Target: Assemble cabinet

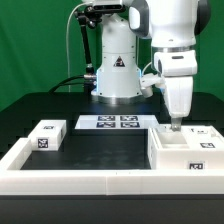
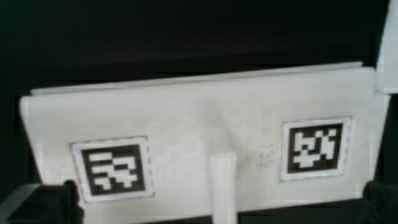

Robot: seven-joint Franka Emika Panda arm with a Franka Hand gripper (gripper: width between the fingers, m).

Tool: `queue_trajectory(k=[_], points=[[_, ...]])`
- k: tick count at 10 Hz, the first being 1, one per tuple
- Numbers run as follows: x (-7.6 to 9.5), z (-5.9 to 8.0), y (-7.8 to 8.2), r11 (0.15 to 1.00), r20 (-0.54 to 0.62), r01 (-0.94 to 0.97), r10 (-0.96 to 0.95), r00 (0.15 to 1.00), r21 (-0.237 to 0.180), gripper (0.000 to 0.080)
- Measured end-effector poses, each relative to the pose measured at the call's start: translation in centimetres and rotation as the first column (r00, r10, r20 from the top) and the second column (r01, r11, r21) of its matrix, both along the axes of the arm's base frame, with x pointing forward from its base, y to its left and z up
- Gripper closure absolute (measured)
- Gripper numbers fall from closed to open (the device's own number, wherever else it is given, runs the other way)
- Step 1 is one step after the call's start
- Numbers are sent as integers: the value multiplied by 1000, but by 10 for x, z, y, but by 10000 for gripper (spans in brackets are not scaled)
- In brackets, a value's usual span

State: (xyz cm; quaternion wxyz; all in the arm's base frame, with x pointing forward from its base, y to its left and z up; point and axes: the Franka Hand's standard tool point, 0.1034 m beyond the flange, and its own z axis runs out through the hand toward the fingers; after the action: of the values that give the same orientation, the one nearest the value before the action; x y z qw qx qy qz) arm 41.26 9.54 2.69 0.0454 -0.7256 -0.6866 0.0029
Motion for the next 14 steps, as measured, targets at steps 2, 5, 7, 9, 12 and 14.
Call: queue_trajectory(k=[2,5,7,9,12,14], points=[[-4,-7,1,1000,-13,1,-1,1000,4,3],[-5,-9,4,1000,-18,19,-19,1000,4,94],[-7,-12,1,1000,-26,25,-25,999,4,276],[-9,-15,0,1000,-34,27,-27,999,5,607],[-7,-15,-1,999,-26,31,-31,999,7,726],[-7,-14,-1,1000,-24,31,-31,999,7,726]])
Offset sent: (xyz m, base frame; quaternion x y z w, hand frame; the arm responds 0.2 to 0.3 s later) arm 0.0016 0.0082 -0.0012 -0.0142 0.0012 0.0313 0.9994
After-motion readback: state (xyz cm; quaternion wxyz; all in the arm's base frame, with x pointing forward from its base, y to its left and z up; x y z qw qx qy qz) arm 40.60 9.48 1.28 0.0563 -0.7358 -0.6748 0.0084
